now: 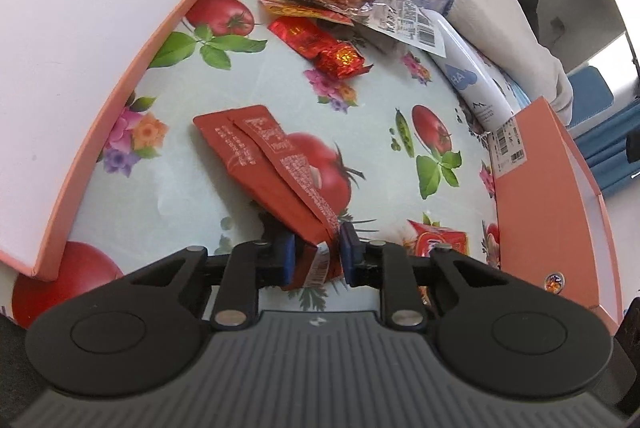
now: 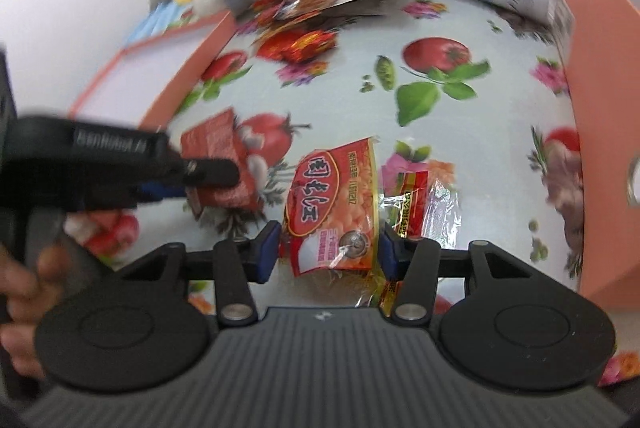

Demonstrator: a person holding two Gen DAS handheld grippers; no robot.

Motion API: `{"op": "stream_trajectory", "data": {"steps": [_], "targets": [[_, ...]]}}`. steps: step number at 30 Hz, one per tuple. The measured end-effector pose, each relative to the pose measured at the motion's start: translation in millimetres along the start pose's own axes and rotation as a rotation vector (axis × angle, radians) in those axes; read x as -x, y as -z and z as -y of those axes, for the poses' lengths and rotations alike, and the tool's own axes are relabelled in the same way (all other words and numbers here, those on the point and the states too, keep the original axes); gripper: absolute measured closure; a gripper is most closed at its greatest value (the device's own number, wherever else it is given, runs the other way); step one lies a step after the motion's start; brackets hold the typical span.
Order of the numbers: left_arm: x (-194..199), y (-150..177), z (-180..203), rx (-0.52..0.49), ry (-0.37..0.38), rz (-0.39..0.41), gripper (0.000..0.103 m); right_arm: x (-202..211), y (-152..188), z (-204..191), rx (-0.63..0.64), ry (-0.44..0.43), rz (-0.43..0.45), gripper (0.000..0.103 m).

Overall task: Organize snacks
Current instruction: 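Lift both red snacks and carry them over the pink box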

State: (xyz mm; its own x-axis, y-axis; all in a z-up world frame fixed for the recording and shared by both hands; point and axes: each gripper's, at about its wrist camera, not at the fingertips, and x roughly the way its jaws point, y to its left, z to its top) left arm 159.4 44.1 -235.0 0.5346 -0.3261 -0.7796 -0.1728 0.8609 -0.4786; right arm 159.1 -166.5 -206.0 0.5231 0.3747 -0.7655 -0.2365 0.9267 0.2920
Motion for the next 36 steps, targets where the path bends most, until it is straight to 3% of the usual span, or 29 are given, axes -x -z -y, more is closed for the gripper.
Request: {"op": "stream_trajectory", "data": {"steps": [8,18,36], "targets": [[9,-1,20,-0.085,-0.004,-0.013,0.079,13,-7,13,-0.048,-0.002,0.057,0.051],[35,-15,49,-0.187,0.003,0.025,0.079,42,-28,2,-0.004,0.022,0.121,0.051],[85,-69,110,-0.325,0.04,0.135,0.079,125,-111,-14,0.128,0.126,0.399,0.051]]}}
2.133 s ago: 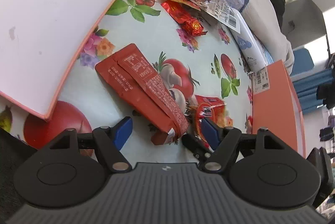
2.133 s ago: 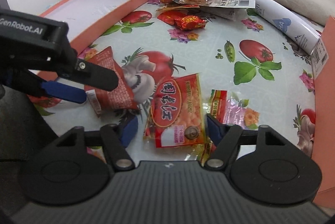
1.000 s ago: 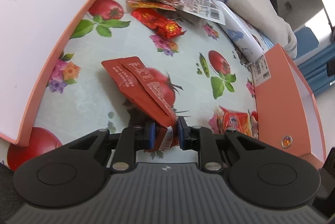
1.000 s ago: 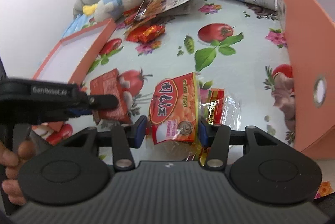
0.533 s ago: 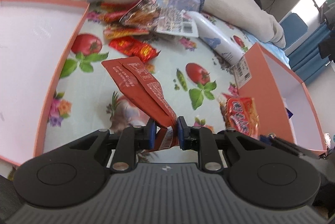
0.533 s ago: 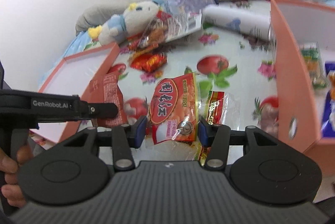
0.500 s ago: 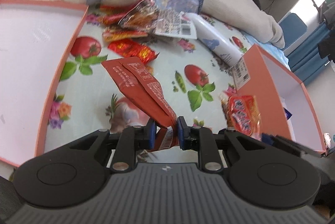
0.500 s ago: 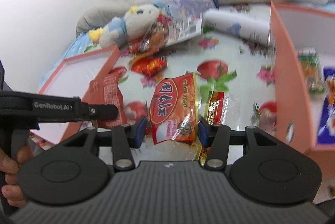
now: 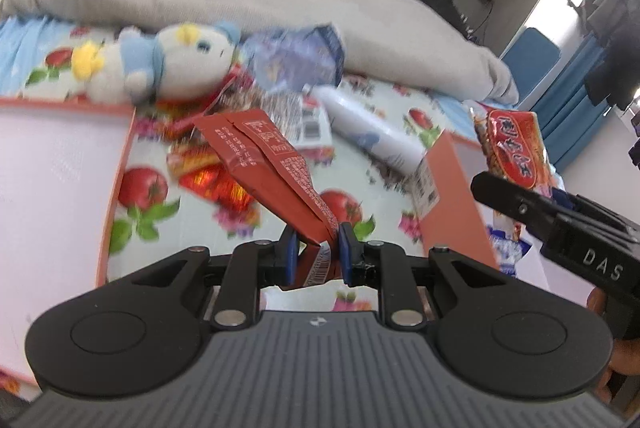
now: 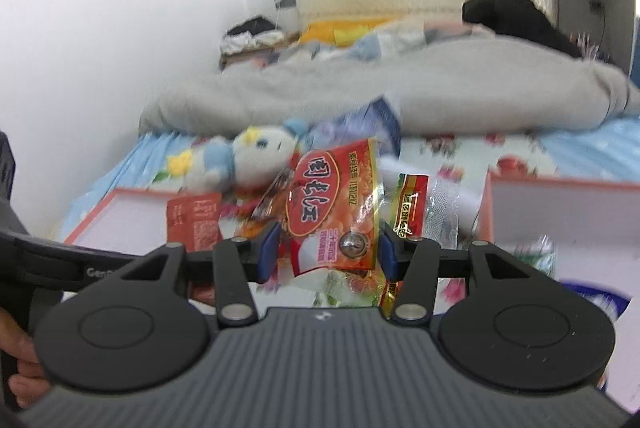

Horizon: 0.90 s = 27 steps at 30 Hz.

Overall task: Organize snacks
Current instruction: 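Lift both red snacks and carry them over the pink box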

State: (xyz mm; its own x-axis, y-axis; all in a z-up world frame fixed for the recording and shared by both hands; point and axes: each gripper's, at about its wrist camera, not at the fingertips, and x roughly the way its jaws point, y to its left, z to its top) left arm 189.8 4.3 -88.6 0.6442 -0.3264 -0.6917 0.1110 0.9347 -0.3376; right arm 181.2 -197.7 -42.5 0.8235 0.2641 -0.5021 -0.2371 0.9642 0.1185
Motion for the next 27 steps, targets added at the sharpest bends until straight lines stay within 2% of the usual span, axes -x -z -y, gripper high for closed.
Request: {"op": "stream_trajectory", "data": {"steps": [6,12,21,27], "targets": [[13,-28,19,-0.023,0.039,0.071,0.079,16,-30,10,0.025,0.049,0.091,0.051],[17,-44,44,-0.068,0.079,0.093,0.079,26,-44,24,0.04,0.103,0.131,0.051],[-16,-51,98,-0.159,0.164,0.046,0.079,35,-43,64,0.03,0.232,0.115,0.051],[-55,-47,145,-0.23,0.238,-0.034,0.079,39,-34,102,0.018,0.326,0.058,0.051]]}}
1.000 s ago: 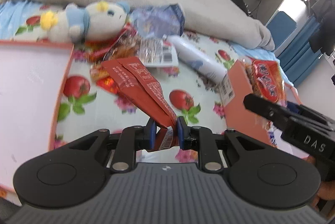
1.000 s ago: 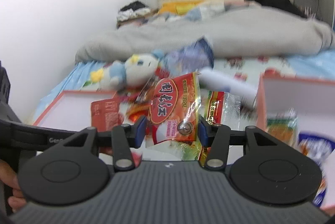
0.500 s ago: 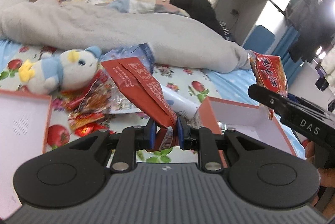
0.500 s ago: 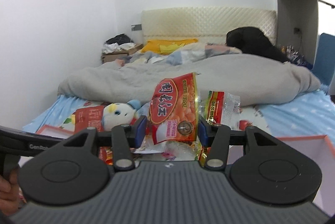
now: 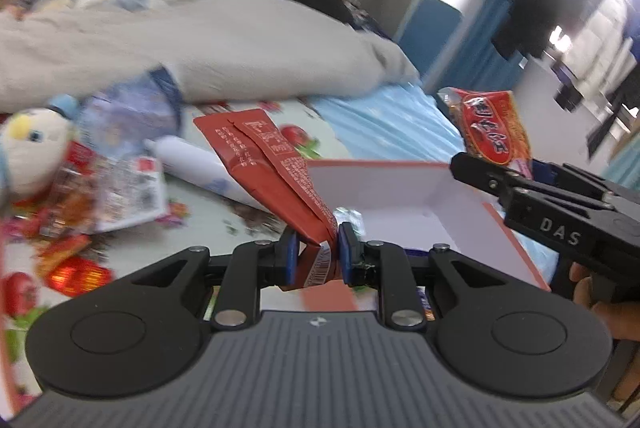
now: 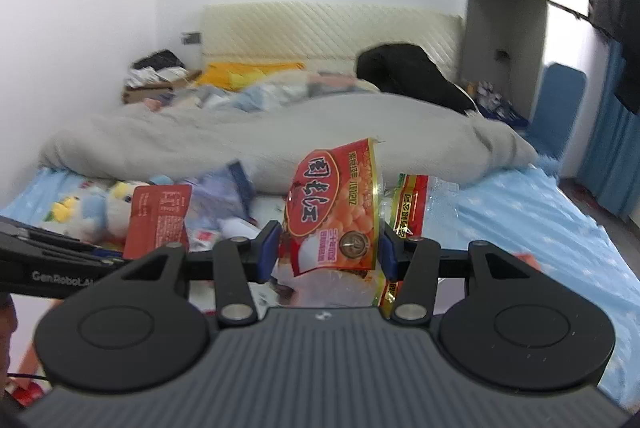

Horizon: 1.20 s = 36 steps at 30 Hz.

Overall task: Organize snacks
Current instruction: 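Lift both red snacks and carry them over the pink box, then lower both red snacks into the pink box and open both tools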

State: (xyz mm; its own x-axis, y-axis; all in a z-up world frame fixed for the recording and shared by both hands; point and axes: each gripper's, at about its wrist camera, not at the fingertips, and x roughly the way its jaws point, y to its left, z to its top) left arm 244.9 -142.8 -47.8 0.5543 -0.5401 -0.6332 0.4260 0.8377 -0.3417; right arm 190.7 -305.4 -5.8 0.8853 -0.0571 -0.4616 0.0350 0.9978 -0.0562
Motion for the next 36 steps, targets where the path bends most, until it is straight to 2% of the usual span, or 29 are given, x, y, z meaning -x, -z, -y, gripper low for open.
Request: {"op": "stream_trajectory", "data": {"steps": [6,12,19,30,31,32,33,34,36], "targets": [[-52,-5,26,-0.036,0.041,-0.116,0.079,-21,20,32,-0.033,0.031,-0.122,0.051],[-93,-10,28,0.032,0.036,-0.236,0.079,-47,41,59,-0.093,0.019,-0.251,0.051],[-123,-9,31,0.049,0.03,-0.318,0.079,-71,71,86,-0.138,0.017,-0.402,0.051],[-127,-7,30,0.084,0.026,-0.334,0.078,-71,75,97,-0.182,-0.015,-0.429,0.048],[-127,-7,30,0.078,0.019,-0.335,0.074,-72,73,97,-0.185,-0.009,-0.429,0.047],[-126,-8,30,0.078,0.016,-0.336,0.068,-71,73,98,-0.196,-0.004,-0.427,0.037],[-125,-9,29,0.086,0.013,-0.329,0.056,-70,72,99,-0.21,0.001,-0.419,0.026],[-123,-9,28,0.09,0.006,-0.318,0.047,-68,71,100,-0.215,-0.002,-0.406,0.024],[-119,-12,28,0.081,0.004,-0.301,0.044,-66,69,99,-0.201,-0.006,-0.398,0.025]]}}
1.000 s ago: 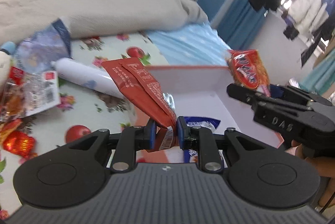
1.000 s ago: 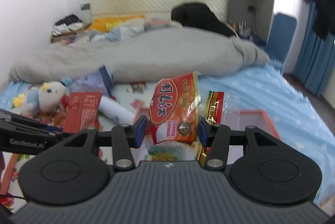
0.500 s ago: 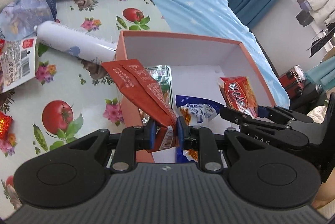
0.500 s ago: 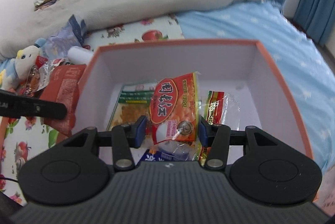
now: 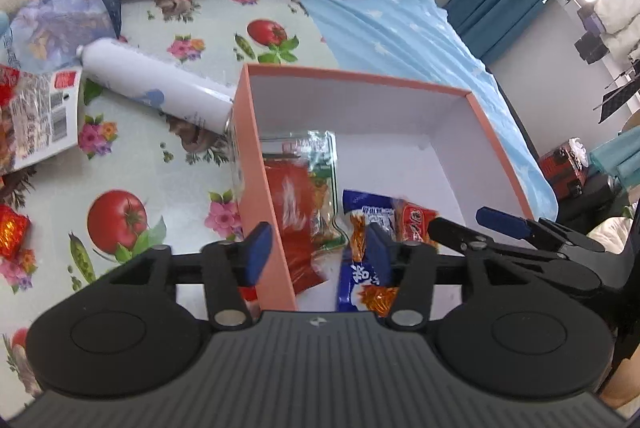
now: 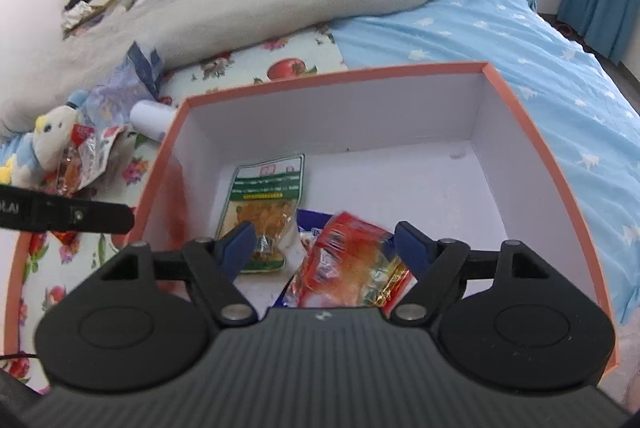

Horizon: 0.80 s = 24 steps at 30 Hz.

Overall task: Organize snacks
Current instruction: 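Lower both red snacks into the pink box and open both tools, then withdraw both open tools from the box toward the snack pile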

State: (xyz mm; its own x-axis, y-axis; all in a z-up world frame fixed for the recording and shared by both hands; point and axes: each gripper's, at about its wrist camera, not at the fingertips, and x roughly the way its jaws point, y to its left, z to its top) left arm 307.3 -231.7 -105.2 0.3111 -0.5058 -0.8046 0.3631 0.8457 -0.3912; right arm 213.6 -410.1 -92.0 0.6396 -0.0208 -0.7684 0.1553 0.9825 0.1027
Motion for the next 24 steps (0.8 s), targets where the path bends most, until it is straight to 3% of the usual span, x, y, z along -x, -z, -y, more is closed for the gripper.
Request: {"op": "stream_trajectory", "data": {"steps": [9,24], "targets": [[30,0,4,-0.054,-0.001,0.109,0.044,28,-7,-8,-0.022,-0.003,0.106,0.025],[88,37,1,-0.197,-0.083,0.306,0.044,75,2,-52,-0.006,-0.063,0.282,0.025]]}}
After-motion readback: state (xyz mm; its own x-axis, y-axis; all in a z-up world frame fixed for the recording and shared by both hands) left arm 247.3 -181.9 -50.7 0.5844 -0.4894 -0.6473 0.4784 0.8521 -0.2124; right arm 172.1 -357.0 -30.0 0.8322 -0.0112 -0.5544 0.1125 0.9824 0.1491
